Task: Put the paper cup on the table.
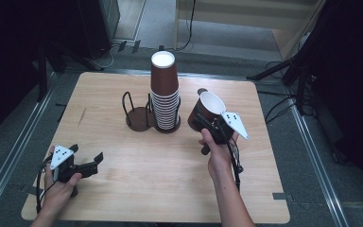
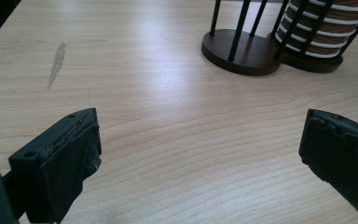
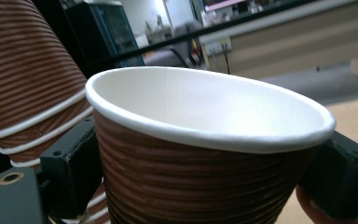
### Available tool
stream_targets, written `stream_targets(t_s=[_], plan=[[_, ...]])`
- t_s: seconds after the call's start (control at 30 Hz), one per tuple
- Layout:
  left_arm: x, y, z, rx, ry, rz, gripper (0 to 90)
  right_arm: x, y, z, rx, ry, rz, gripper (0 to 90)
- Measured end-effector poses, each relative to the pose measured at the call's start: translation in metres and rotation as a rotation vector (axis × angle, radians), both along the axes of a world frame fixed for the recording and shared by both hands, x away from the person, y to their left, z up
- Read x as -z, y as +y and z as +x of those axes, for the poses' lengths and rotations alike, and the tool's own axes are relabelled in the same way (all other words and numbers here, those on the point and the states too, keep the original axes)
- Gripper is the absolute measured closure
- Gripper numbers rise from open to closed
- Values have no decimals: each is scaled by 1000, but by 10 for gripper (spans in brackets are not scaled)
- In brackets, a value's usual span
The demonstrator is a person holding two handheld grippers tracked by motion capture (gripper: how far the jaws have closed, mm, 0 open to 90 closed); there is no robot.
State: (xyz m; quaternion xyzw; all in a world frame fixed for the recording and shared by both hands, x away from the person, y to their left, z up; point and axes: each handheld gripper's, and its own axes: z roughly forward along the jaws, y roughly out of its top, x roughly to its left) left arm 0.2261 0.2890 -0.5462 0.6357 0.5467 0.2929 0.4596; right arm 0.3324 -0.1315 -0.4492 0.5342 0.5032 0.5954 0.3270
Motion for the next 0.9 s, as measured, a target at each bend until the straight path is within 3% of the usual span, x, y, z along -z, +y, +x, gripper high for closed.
stream_targets(t_s=[0.13, 0.17, 0.2, 0.27, 0.47, 0.7, 0.9], plan=[[2, 0, 1, -3, -2, 2, 0, 3, 3, 0, 8, -30, -54, 111], [2, -1, 1, -4, -2, 5, 0, 6, 6, 0, 19, -36, -100, 111], [4, -3, 1, -2, -1, 22, 0, 8, 7, 1, 26, -38, -116, 111], [4, -3, 1, 0, -2, 26, 0, 10, 7, 3, 27, -39, -130, 111], [4, -3, 1, 10, 6, 18, 0, 19, 7, 12, 53, -25, -134, 111], [4, -4, 1, 15, 10, 16, 0, 28, 2, 22, 88, -17, -179, 111], [4, -4, 1, 16, 16, 12, 0, 30, -3, 28, 99, -6, -157, 111]])
